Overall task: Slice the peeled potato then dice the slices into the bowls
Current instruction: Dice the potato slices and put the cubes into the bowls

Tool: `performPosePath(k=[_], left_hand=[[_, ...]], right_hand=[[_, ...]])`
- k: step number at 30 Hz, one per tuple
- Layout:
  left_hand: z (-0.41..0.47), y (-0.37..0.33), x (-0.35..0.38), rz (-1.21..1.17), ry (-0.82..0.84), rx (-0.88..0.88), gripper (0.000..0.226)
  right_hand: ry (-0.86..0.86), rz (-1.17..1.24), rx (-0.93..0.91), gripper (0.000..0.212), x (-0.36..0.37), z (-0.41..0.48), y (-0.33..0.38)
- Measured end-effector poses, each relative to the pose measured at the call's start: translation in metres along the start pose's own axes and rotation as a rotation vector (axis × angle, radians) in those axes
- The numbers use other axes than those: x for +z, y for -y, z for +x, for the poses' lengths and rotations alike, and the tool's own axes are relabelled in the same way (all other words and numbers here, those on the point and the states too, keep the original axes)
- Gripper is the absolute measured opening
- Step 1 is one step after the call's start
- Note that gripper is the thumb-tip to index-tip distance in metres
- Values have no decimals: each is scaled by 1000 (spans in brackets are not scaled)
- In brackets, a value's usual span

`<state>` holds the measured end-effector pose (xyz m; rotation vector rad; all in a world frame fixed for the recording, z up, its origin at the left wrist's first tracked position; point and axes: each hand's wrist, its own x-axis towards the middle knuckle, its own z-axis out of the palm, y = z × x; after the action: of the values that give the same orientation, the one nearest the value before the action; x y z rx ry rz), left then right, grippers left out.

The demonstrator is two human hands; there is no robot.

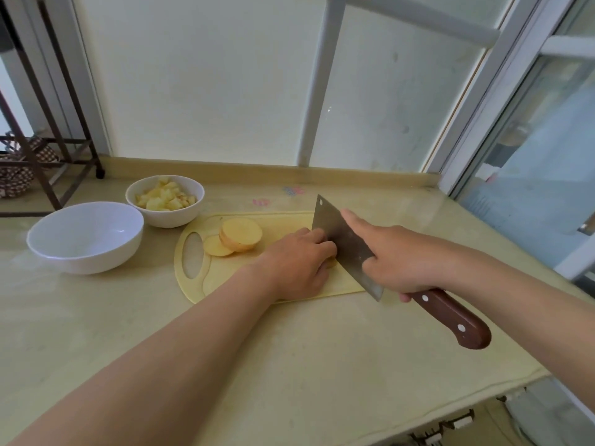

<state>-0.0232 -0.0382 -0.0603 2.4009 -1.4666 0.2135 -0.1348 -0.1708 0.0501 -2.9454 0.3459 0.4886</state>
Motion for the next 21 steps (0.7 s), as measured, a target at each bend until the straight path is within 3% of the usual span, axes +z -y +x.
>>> performPosePath(k=[6, 13, 21], left_hand=[[2, 0, 2, -51, 28, -11, 48], [0, -2, 0, -84, 6, -19, 51], [-1, -2, -2, -97, -8, -21, 48]], right_hand=[[-90, 28, -60, 92, 8, 45, 22], [-85, 236, -13, 93, 10, 43, -4], [-63, 192, -31, 92, 11, 33, -9]])
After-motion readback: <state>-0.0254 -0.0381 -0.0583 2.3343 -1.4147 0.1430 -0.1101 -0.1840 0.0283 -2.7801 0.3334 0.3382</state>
